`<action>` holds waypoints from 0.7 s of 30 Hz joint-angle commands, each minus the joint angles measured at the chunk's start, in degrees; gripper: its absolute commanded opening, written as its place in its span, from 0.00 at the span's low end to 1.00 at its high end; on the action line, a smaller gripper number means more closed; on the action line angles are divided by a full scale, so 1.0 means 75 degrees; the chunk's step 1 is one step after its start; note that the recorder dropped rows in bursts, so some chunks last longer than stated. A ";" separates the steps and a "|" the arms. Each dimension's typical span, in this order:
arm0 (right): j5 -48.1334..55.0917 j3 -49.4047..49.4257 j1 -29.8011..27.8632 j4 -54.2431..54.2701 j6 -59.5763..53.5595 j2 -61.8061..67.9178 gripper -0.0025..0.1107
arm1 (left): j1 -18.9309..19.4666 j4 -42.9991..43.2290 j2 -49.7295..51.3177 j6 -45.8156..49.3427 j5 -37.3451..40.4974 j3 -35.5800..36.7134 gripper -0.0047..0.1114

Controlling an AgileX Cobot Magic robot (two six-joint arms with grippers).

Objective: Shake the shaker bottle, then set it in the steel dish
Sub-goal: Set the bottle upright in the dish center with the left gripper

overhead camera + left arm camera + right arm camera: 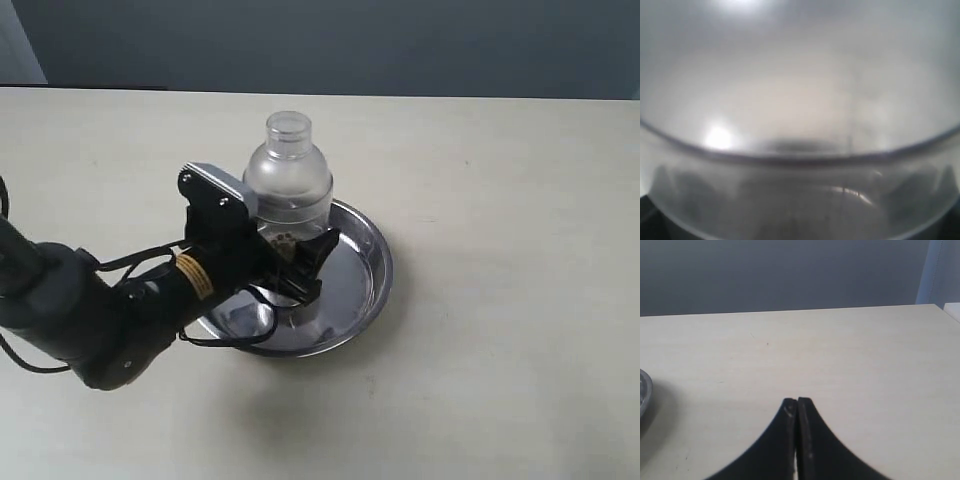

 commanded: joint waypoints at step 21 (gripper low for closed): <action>-0.0087 0.0012 0.0010 -0.0018 -0.0009 -0.0033 0.01 | 0.0943 0.2025 -0.0777 -0.0684 -0.0232 -0.0016 0.95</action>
